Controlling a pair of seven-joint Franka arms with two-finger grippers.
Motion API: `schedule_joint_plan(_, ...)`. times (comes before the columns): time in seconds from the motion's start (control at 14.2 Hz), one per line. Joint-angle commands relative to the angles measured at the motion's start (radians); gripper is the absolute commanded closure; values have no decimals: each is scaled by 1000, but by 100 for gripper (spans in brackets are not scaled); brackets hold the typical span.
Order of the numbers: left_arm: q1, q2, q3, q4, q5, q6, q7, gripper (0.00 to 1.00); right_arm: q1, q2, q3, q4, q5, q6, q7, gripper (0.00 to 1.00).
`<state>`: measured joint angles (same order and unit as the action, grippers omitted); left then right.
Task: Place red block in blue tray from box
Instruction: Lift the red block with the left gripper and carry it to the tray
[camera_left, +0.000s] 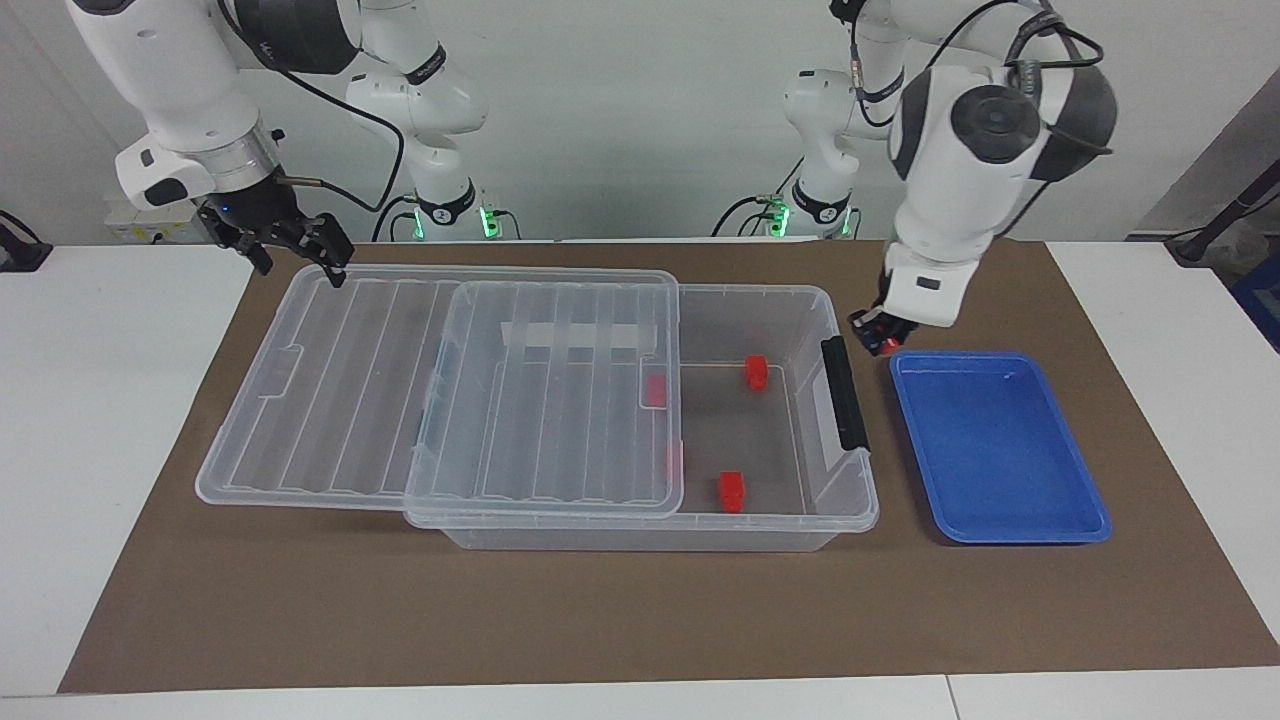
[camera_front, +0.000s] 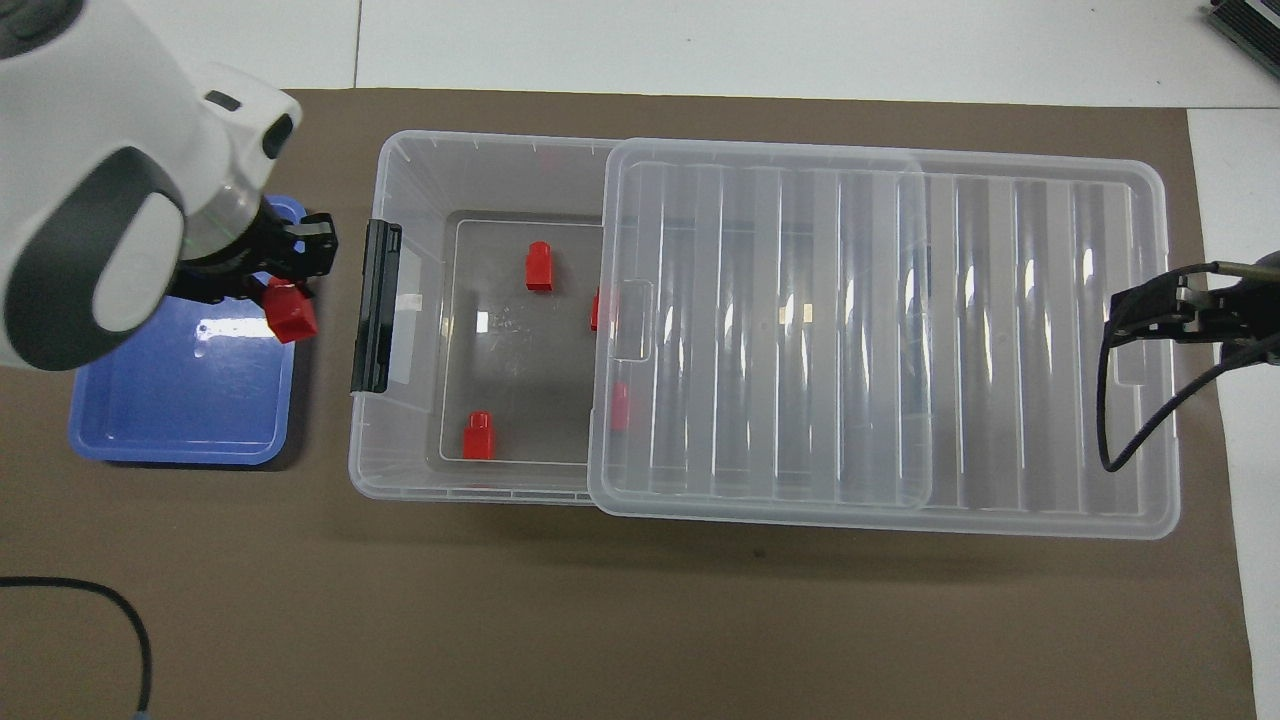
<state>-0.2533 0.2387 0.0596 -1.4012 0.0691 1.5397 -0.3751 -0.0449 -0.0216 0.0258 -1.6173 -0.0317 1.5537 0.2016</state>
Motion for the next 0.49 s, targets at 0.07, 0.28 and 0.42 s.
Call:
schedule_joint_plan(0.07,210,-57,-1,-126,-29,118,459,92,-10,-23,2,-29,16,23,-31,0)
schedule_joint_plan(0.28,269,-114,-3,-378,-29,399,524,92,-9,-23,2,-29,16,23,-28,0)
schedule_joint_plan(0.42,278,-95,-3,-418,-29,477,562,94,-7,-23,2,-29,16,23,-22,0)
